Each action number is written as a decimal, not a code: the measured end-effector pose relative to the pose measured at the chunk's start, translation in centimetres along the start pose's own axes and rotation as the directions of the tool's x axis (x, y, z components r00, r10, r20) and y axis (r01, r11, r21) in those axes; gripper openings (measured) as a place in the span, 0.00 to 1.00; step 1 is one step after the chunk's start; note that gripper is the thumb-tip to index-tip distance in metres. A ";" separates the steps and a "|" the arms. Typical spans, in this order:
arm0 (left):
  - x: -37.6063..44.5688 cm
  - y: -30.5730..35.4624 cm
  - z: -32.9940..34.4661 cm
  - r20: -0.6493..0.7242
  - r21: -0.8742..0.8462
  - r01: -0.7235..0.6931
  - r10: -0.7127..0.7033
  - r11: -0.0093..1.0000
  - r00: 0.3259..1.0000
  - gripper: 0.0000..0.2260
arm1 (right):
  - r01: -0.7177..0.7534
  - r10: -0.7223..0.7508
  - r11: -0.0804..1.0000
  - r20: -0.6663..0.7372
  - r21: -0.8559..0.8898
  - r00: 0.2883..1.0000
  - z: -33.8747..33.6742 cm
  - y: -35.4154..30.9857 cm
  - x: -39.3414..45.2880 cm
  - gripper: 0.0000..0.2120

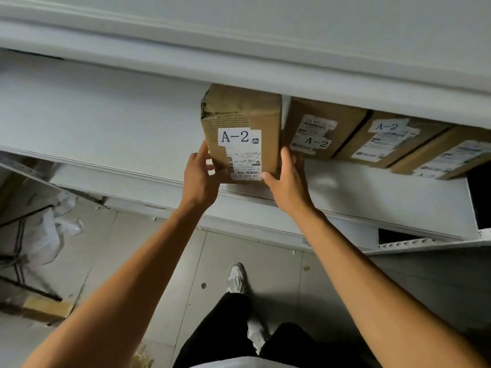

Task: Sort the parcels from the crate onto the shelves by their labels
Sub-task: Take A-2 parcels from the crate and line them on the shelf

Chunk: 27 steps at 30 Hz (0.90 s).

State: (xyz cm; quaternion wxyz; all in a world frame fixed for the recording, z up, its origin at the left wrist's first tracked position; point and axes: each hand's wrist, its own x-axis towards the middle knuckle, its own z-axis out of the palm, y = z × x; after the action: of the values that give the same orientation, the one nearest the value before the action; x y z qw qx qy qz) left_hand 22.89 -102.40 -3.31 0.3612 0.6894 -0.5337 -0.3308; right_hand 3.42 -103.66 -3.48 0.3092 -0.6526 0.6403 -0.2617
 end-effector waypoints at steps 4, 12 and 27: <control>3.7 -0.5 0.8 -0.050 0.013 0.015 -0.014 1.000 0.999 0.26 | -0.061 0.061 0.998 0.018 0.025 0.998 1.3 -0.2 2.0 0.36; 6.2 -0.4 1.4 0.059 -0.195 -0.011 0.023 0.981 0.998 0.27 | -0.006 0.024 0.972 -0.072 0.236 0.997 2.7 -0.3 2.2 0.40; 6.7 -0.6 -0.9 0.263 -0.006 -0.066 0.065 0.998 0.963 0.38 | -0.095 0.092 0.990 0.037 0.106 0.995 3.0 -1.2 2.6 0.40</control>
State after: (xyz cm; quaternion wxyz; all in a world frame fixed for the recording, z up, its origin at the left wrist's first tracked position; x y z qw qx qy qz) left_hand 25.42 -108.69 -3.83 0.2969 0.6219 -0.6000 -0.4063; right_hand 6.57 -106.06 -4.72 0.3661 -0.6082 0.6502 -0.2707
